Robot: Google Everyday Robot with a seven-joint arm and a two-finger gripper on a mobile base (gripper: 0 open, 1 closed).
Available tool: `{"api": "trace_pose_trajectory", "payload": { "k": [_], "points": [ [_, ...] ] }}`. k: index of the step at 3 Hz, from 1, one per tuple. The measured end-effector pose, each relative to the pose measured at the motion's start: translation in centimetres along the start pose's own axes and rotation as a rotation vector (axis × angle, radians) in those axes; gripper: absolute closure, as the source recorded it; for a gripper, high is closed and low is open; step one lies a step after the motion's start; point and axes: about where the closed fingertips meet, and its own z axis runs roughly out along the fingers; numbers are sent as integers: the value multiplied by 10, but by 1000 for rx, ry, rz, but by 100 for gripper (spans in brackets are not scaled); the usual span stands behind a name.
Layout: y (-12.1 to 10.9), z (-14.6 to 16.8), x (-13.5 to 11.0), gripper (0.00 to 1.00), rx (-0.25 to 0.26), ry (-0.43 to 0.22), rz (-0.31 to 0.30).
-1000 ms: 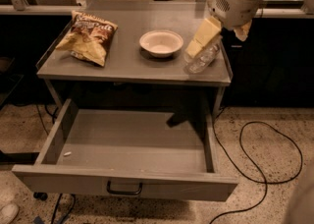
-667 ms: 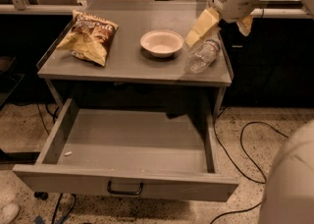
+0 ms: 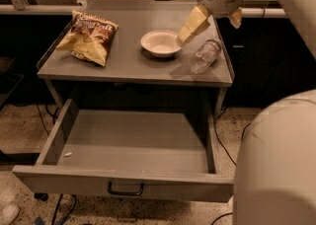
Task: Place water bottle into top drawer
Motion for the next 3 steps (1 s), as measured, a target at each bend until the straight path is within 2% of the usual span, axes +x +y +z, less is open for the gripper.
{"api": "trace_pose_trajectory", "payload": {
  "k": [1, 2, 3],
  "points": [
    [-1, 2, -7, 0, 4, -20, -1],
    [-4, 10, -14, 0, 2, -13, 15],
    [-36, 56, -9, 0, 107, 103, 108]
  ]
}}
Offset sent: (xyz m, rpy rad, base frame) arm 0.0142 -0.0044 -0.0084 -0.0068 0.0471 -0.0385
